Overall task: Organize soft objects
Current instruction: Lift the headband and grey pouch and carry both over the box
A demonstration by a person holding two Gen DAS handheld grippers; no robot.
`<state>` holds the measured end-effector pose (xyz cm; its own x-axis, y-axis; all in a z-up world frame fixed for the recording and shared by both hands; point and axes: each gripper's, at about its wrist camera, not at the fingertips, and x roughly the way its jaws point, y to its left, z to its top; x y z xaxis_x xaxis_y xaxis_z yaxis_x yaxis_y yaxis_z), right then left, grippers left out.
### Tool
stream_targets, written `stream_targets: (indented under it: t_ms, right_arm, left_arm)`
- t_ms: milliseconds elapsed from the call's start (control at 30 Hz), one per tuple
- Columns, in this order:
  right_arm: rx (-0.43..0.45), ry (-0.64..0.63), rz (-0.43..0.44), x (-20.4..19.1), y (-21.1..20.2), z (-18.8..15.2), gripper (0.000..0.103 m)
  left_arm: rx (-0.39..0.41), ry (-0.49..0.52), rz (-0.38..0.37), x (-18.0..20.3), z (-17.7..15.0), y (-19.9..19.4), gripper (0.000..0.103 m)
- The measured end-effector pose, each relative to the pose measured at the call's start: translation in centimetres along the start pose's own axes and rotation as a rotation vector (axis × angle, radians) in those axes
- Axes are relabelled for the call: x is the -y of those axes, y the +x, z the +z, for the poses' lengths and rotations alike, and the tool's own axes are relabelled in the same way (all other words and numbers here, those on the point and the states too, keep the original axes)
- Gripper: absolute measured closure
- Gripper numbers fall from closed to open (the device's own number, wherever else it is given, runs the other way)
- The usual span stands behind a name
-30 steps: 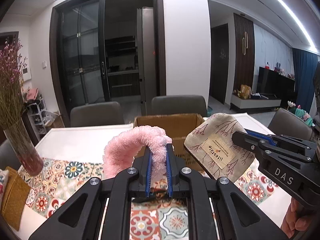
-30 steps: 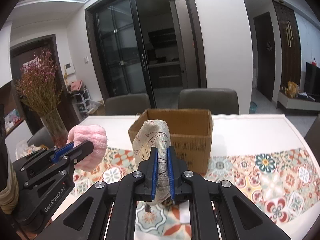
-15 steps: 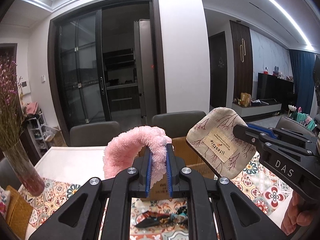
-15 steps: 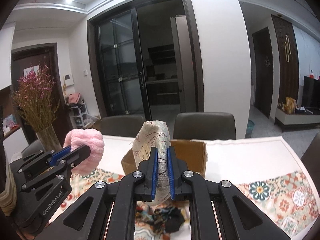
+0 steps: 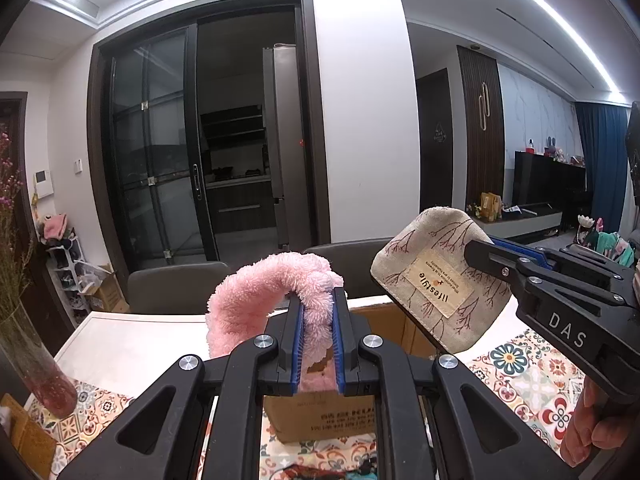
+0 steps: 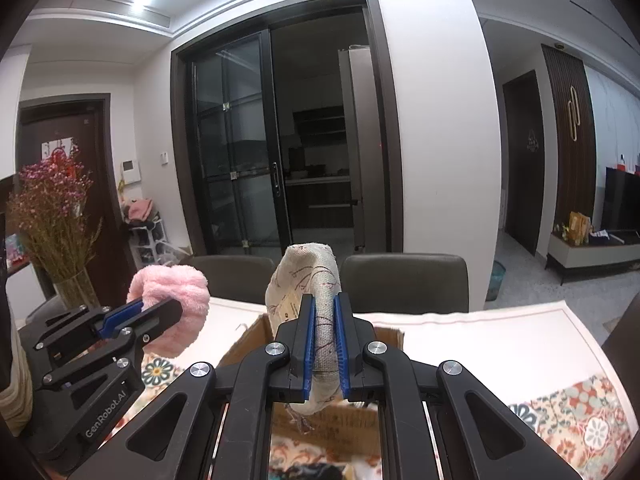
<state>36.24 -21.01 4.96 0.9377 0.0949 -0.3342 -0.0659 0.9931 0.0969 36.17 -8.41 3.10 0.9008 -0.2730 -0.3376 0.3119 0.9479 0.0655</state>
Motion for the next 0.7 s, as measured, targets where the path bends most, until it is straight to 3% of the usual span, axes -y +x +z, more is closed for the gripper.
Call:
stream_targets:
  t_ms: [400,700]
  right_arm:
    - [-0.023,-0.022,-0.008,1.2,4.6,0.1,0.092]
    - [-0.094,-0.02,-0.017,1.3,8.7,-1.0,0.092]
  left_arm:
    - [-0.028,-0.015,-0.036,-0.2,0.1,5.3,0.089]
    - [-0.109,-0.031,-0.078,-0.4,-1.2,9.6,0.089]
